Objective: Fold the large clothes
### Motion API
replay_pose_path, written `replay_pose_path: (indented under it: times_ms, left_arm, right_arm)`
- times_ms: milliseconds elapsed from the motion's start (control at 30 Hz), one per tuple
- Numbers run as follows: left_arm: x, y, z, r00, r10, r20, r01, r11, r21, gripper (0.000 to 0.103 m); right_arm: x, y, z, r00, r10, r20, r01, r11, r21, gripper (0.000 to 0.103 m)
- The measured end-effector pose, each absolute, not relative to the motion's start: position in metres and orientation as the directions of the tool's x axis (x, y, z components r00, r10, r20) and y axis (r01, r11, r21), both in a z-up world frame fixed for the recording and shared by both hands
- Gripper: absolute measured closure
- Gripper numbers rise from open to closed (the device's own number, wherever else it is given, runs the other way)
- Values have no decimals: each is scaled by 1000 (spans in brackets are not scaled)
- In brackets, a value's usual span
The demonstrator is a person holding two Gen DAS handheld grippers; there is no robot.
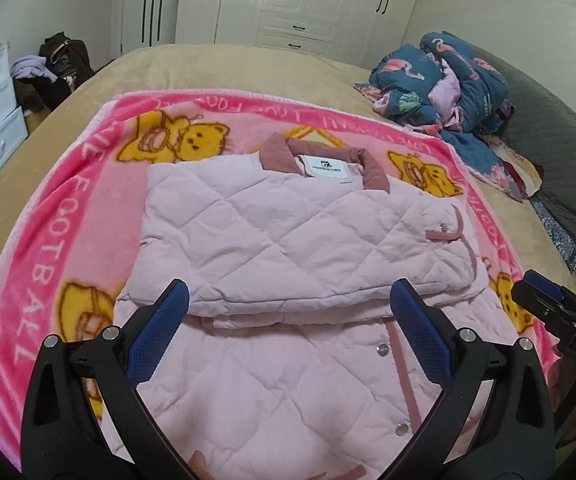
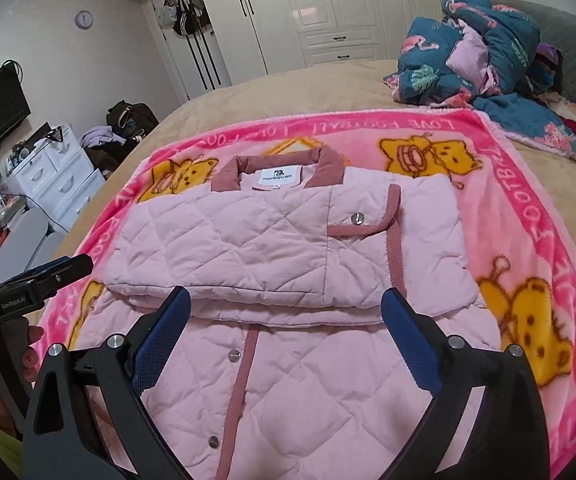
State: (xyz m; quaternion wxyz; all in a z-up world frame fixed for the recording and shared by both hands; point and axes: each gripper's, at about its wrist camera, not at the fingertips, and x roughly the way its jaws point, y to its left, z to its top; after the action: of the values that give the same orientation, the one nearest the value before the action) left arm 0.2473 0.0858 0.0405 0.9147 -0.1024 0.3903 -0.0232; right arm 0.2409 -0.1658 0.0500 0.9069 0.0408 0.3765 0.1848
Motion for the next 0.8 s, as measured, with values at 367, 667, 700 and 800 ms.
replay_pose_path:
  times_ms: [367, 667, 700, 800]
  left_arm:
    - [220, 81, 63, 725, -134, -676, -17, 977, -212, 8]
    - [195, 76, 83, 755, -137, -641, -1, 978, -211, 8]
    - [193, 76, 85, 758, -138, -637, 1, 978, -211, 8]
    - [184, 74, 91, 767, -139, -626, 7, 978, -209, 8]
  right_arm:
    - [214, -175, 77, 692, 369, -620, -311, 928, 206, 8]
    - [187, -183, 99, 724, 384, -573, -325, 923, 207, 7]
    - [185, -184, 101, 727, 380, -571, -322, 924, 205, 7]
    - [176, -188, 105, 736, 379, -562, -321, 925, 204, 4]
